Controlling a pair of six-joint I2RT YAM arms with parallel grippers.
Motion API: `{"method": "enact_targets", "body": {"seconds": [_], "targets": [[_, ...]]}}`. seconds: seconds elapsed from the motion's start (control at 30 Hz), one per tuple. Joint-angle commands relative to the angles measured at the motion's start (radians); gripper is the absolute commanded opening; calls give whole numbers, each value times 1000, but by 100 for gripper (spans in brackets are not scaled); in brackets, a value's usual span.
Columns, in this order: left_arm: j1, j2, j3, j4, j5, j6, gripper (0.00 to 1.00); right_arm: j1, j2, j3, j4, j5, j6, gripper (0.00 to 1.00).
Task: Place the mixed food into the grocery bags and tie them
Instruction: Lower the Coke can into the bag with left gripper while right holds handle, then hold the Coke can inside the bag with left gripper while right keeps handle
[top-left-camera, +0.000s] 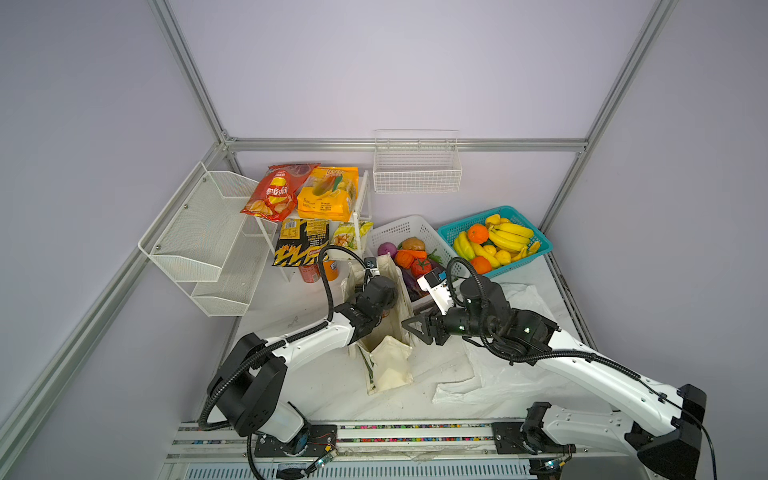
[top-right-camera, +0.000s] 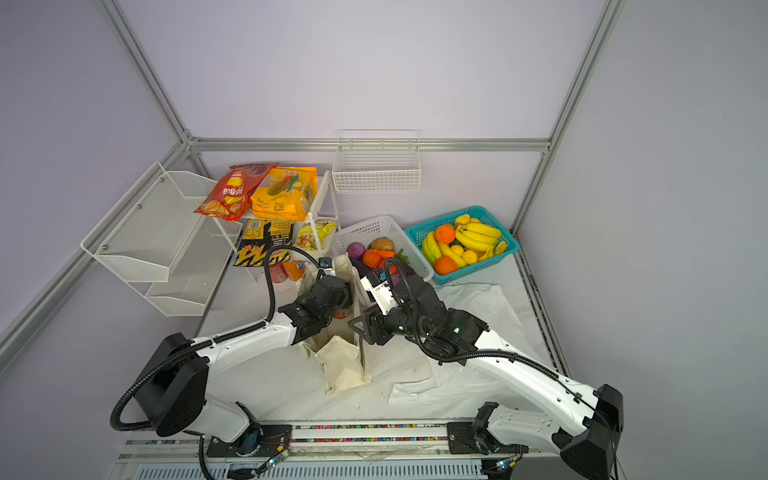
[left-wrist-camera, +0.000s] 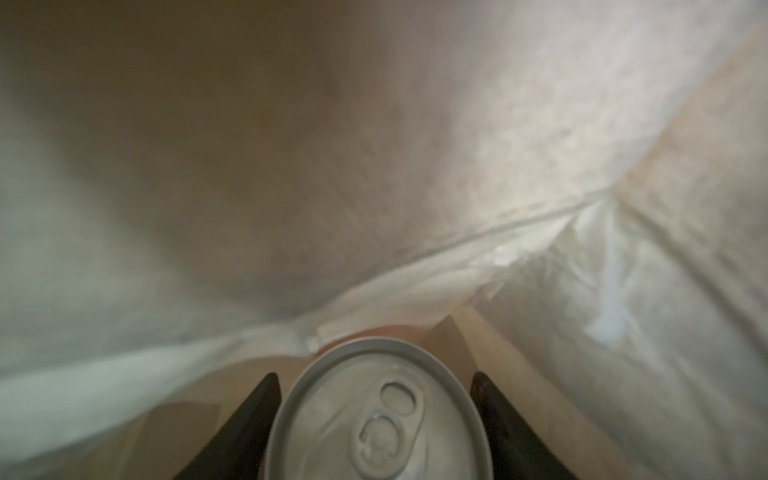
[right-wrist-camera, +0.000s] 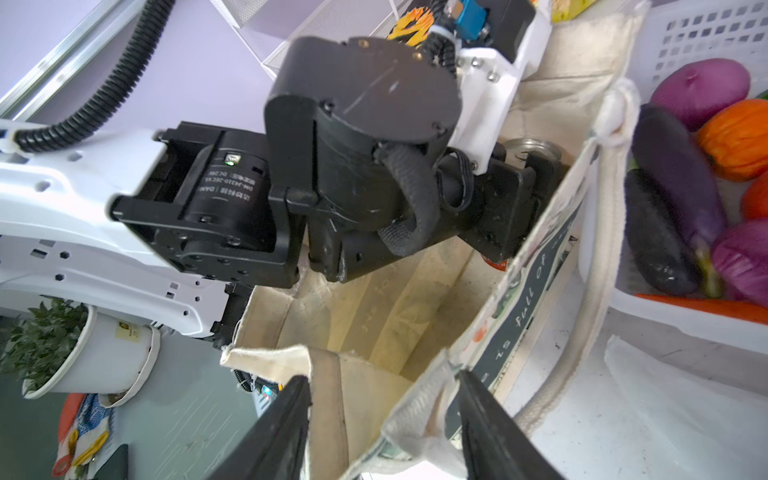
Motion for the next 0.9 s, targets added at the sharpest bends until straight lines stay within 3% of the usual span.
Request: {"method": "enact_targets", "body": {"seconds": [0.0,0.33,0.57,0.87], "targets": [[-2,8,-12,142,-2,12,19,-1,-21,16,-38,63,-23,59],[-32,-46,-34,61,-72,22,20,-62,-33,19,-51,103,-35,61],[-35,-81,-100,30,-28,-65,20,-142,-25,39,-53,97,-38,62],[-24,-25,-88,58,-38,-67,22,-168,-37,37,-51,97,-28,63]]}}
